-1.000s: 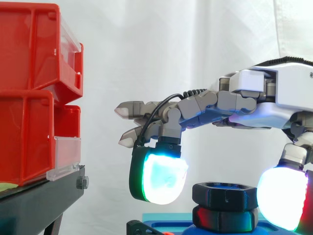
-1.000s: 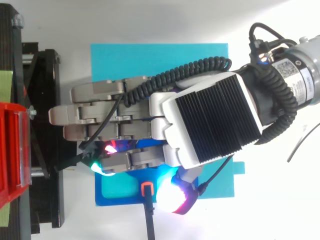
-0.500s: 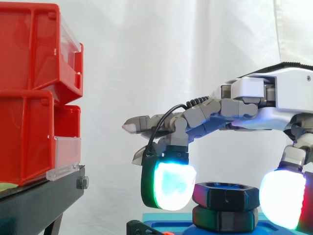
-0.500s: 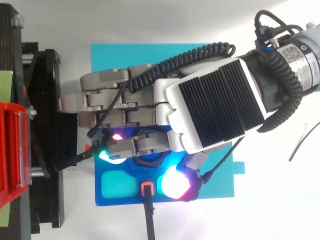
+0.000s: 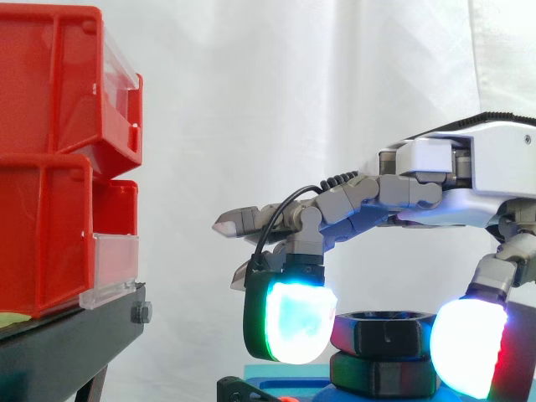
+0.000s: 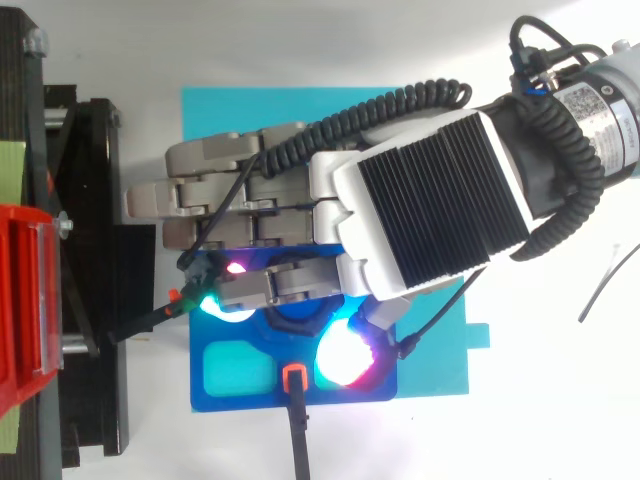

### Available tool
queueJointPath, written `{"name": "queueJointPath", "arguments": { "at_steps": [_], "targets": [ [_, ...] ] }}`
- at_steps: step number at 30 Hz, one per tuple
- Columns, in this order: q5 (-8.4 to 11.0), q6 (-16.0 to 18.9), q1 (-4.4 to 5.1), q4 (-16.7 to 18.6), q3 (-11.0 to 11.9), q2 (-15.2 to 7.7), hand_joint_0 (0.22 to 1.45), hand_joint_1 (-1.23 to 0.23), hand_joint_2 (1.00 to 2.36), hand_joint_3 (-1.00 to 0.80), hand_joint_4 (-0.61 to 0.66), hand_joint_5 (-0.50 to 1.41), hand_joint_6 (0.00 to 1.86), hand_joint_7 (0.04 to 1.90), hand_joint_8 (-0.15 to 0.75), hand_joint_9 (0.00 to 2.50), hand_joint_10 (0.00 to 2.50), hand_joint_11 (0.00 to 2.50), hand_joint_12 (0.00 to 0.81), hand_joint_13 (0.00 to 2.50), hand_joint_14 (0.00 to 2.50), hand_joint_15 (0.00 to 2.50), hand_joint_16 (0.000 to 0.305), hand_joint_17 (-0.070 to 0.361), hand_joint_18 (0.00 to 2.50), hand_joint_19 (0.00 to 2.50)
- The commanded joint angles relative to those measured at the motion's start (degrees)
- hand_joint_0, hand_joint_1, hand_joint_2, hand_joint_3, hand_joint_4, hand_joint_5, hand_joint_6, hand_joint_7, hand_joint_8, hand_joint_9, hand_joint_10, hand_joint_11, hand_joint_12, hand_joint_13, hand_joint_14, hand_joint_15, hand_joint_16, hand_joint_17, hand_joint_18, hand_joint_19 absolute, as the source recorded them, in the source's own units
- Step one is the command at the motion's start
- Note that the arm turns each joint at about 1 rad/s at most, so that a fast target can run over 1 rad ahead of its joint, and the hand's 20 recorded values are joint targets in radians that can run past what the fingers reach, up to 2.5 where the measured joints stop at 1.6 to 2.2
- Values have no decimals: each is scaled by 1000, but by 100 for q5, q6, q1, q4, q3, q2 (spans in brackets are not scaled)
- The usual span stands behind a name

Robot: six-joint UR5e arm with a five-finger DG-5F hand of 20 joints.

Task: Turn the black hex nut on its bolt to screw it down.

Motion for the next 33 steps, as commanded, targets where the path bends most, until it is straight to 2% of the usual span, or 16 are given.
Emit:
{"name": "queueJointPath", "arguments": {
  "at_steps": [1, 25, 33],
  "targets": [
    [0, 0, -2, -2, -1, 0, 482, -645, 1000, -500, 330, -134, 502, 1083, 302, 490, 3, 119, 382, 138, 0, 0, 57, 128, 191, 134],
    [0, 0, -2, 7, -89, 9, 494, -648, 1000, -500, 337, -126, 501, 1144, 300, 507, 4, 129, 378, 165, 0, 0, 56, 126, 221, 156],
    [-35, 0, -2, 16, -89, 9, 578, -671, 1000, -496, 284, -113, 501, 1250, 283, 517, 4, 142, 352, 174, 0, 0, 51, 115, 219, 146]
  ]
}}
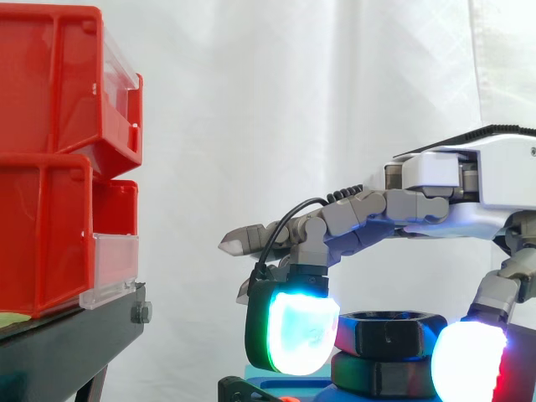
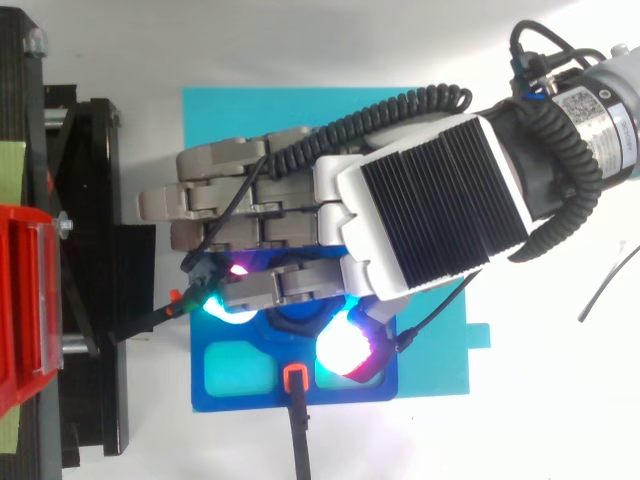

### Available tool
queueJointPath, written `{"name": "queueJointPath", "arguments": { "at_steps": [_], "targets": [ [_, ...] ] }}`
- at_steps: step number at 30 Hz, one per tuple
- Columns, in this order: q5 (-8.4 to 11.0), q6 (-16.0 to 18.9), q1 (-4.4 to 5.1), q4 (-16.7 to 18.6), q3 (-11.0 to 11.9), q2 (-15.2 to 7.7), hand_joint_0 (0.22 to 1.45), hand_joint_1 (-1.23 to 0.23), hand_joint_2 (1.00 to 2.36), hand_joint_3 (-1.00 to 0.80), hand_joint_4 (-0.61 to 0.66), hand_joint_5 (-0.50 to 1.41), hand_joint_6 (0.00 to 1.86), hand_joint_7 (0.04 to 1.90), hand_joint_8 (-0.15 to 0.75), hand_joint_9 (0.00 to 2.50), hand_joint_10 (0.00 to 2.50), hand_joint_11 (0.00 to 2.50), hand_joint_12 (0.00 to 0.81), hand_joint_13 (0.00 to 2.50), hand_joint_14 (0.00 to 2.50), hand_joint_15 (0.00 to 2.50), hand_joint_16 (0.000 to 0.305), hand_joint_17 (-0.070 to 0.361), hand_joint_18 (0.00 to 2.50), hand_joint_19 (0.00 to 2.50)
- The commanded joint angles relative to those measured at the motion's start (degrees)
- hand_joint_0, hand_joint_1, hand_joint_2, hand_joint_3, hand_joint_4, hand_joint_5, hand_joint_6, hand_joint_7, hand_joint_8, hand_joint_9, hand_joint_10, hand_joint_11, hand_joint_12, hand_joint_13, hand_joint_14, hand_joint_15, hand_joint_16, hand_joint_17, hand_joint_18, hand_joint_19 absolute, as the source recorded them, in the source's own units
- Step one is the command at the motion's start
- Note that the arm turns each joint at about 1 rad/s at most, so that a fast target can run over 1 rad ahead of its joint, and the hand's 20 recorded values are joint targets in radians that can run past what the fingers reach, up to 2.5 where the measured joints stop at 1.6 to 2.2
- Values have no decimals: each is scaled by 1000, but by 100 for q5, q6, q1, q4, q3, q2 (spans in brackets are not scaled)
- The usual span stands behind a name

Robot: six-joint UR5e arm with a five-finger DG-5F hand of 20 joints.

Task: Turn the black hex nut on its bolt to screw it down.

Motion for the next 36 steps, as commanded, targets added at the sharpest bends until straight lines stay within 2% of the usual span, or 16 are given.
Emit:
{"name": "queueJointPath", "arguments": {
  "at_steps": [1, 25, 36],
  "targets": [
    [-10, 0, 0, 16, 0, -2, 587, -676, 1002, -477, 286, -112, 500, 1268, 281, 516, 6, 141, 350, 175, 0, 0, 51, 114, 219, 147],
    [-10, 0, 0, 34, 0, -2, 567, -668, 1000, -500, 296, -113, 531, 1245, 289, 551, 4, 154, 352, 200, 0, 0, 51, 114, 244, 156],
    [-10, 0, 0, 69, 0, -2, 618, -653, 1005, -445, 289, -109, 543, 1241, 293, 582, 4, 159, 345, 212, 0, 0, 50, 111, 253, 161]
  ]
}}
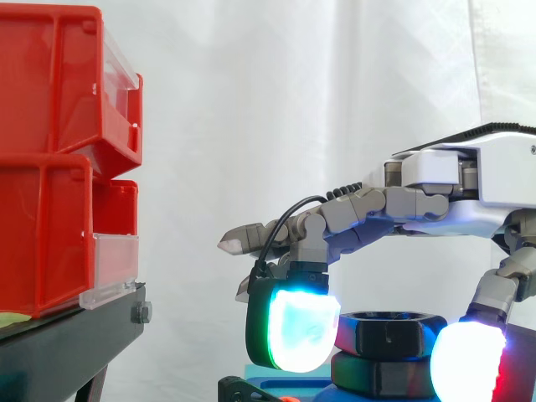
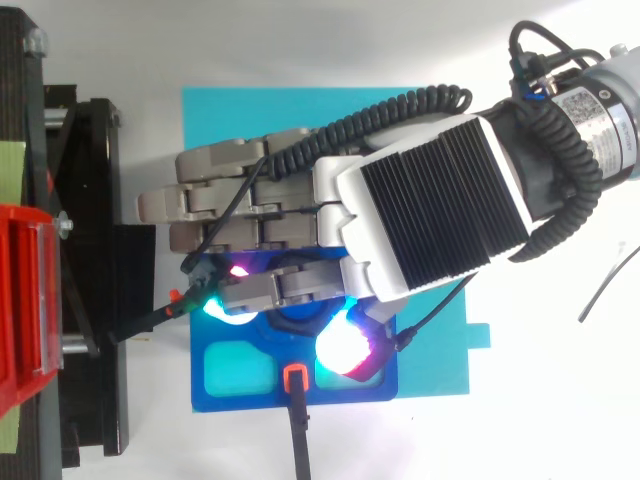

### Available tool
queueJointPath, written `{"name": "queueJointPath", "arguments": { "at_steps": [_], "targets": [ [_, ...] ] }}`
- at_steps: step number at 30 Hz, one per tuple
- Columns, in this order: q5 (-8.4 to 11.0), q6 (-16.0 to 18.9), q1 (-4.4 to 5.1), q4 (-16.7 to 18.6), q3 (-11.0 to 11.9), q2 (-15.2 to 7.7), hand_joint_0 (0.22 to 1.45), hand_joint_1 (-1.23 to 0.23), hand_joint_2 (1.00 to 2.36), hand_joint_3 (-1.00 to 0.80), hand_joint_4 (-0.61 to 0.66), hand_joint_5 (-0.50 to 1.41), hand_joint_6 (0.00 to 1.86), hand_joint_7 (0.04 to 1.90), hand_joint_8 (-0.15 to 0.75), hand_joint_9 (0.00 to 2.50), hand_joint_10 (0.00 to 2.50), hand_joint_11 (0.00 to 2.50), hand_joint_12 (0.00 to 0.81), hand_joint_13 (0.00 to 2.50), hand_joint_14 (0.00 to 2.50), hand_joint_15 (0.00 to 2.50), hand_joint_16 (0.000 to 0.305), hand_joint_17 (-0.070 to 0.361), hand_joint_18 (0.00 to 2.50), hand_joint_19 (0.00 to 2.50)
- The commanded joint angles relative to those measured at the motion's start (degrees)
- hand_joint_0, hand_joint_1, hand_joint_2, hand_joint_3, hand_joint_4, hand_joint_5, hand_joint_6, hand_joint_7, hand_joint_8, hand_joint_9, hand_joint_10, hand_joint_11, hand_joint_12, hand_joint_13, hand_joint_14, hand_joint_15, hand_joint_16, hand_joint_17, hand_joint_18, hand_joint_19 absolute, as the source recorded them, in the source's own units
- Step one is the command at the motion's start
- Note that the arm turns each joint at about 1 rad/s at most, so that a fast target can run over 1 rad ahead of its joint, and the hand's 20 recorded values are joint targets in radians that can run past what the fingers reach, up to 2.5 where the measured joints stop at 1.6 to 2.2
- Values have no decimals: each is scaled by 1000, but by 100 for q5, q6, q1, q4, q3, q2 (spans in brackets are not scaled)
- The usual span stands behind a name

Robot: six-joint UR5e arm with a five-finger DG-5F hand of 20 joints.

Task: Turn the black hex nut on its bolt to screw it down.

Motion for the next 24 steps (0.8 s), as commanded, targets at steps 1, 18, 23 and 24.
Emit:
{"name": "queueJointPath", "arguments": {
  "at_steps": [1, 18, 23, 24],
  "targets": [
    [0, 0, 0, 28, 0, 8, 619, -653, 1003, -445, 290, -109, 543, 1241, 293, 582, 4, 159, 345, 213, 0, 0, 49, 111, 253, 154],
    [0, 9, 0, 116, 9, 8, 446, -543, 1000, -500, 337, -113, 540, 1217, 329, 573, 4, 156, 398, 218, 0, 0, 60, 135, 284, 148],
    [27, 35, 26, 116, 9, 8, 429, -485, 1000, -500, 347, -112, 525, 1228, 334, 577, 4, 159, 407, 223, 0, 0, 62, 139, 296, 142],
    [27, 44, 26, 116, 0, 8, 430, -486, 1000, -500, 346, -112, 525, 1227, 335, 578, 3, 152, 407, 222, 0, 0, 62, 139, 296, 142]
  ]
}}
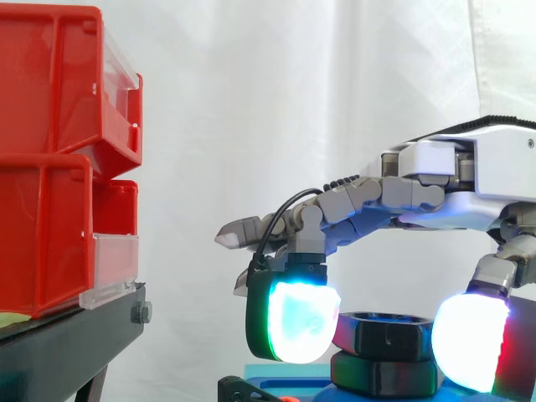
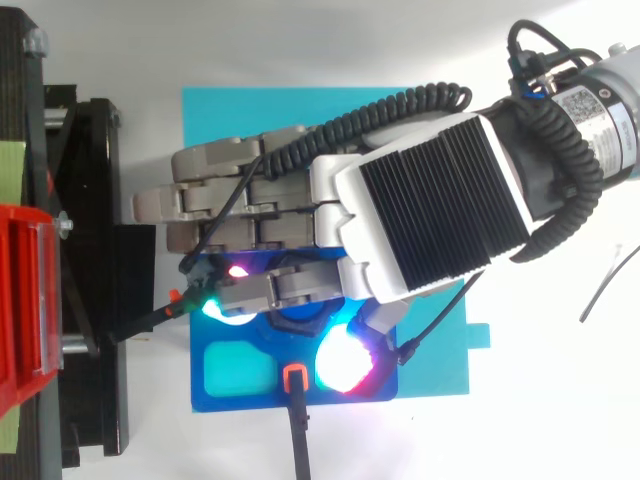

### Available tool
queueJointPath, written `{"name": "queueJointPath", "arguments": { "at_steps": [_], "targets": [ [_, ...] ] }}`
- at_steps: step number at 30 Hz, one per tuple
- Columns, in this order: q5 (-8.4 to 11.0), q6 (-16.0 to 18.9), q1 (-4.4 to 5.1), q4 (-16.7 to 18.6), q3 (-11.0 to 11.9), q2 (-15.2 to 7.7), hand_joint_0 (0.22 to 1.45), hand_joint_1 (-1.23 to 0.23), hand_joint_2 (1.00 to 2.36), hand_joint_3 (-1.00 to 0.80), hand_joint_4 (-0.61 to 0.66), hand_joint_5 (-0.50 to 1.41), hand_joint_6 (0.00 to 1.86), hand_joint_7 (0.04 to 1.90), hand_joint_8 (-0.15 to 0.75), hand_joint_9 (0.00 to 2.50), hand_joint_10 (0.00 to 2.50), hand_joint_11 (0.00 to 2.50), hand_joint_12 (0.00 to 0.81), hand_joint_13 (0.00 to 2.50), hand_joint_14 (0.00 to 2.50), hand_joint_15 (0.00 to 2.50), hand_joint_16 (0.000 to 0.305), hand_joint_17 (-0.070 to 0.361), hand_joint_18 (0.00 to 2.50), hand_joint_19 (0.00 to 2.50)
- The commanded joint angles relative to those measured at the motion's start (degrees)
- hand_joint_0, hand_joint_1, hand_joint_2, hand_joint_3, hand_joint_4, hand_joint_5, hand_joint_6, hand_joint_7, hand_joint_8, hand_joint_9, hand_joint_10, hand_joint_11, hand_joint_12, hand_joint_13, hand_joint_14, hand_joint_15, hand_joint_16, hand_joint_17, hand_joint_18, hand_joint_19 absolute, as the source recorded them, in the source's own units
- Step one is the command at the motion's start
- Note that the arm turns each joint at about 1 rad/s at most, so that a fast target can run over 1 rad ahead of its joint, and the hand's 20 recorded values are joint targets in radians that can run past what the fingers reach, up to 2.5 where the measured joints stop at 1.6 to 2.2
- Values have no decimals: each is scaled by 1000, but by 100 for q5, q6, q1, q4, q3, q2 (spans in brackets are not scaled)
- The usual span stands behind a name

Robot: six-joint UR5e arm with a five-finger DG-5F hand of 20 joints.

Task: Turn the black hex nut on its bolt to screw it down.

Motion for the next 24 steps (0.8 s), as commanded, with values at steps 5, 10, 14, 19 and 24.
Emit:
{"name": "queueJointPath", "arguments": {
  "at_steps": [5, 10, 14, 19, 24],
  "targets": [
    [29, 28, 59, 8, -3, -5, 439, -524, 1000, -500, 344, -110, 518, 1242, 334, 576, 6, 158, 402, 219, 0, 0, 61, 136, 286, 140],
    [161, 54, 103, 8, -3, -5, 442, -531, 1000, -500, 343, -109, 515, 1244, 329, 574, 4, 152, 401, 221, 0, 0, 60, 136, 287, 147],
    [188, 54, 112, 8, -3, -5, 443, -532, 1000, -500, 338, -109, 514, 1243, 331, 575, 3, 152, 401, 222, 0, 0, 60, 136, 287, 142],
    [188, 37, 121, 8, -3, -5, 446, -531, 1000, -500, 344, -108, 511, 1246, 327, 577, 3, 154, 399, 221, 0, 0, 60, 135, 288, 148],
    [196, 37, 112, 17, -21, -5, 449, -532, 1000, -500, 336, -108, 510, 1255, 328, 580, 4, 159, 397, 223, 0, 0, 60, 134, 288, 144]
  ]
}}
